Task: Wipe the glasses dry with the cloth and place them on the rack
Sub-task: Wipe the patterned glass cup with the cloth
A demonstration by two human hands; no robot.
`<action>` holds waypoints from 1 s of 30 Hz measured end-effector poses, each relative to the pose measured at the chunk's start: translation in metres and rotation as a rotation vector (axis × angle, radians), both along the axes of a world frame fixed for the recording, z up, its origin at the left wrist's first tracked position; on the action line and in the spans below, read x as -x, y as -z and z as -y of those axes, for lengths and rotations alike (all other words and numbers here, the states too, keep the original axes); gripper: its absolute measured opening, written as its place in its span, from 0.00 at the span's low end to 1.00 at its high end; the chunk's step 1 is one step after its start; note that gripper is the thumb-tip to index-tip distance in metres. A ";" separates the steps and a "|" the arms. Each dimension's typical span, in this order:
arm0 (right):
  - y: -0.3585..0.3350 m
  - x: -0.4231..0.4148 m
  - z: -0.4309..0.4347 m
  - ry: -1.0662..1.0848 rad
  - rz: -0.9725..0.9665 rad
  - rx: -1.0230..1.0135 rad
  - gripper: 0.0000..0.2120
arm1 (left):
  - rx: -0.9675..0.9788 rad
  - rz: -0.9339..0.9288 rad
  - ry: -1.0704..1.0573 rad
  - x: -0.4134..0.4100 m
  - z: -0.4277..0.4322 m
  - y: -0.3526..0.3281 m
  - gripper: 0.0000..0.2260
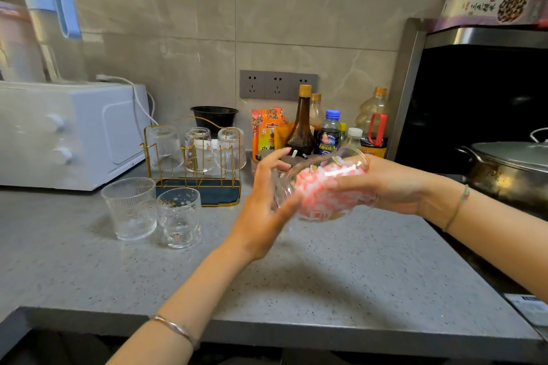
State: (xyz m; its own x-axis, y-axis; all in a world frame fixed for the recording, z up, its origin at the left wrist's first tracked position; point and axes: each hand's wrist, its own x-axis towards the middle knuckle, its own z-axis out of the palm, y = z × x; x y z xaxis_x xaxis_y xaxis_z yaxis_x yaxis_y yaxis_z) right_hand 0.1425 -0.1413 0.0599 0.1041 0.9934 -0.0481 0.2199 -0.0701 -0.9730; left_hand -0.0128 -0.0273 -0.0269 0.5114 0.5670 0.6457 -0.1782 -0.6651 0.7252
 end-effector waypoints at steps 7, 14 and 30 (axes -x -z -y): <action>-0.001 0.002 0.003 -0.135 0.219 0.064 0.12 | 1.105 -0.303 0.680 0.016 -0.005 -0.016 0.38; -0.009 -0.004 -0.005 -0.161 0.445 0.092 0.14 | 1.075 -0.229 0.658 0.013 -0.005 -0.011 0.42; -0.009 -0.004 -0.012 0.365 0.093 -0.675 0.05 | 1.071 0.122 0.485 0.014 0.001 -0.027 0.26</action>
State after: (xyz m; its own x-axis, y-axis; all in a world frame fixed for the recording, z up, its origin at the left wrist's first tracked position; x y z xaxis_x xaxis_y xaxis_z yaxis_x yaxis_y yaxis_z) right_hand 0.1465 -0.1296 0.0692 0.4049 0.7059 0.5811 0.3802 0.4480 -0.8091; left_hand -0.0268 -0.0282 -0.0003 0.7903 0.6124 0.0188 -0.3512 0.4278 0.8328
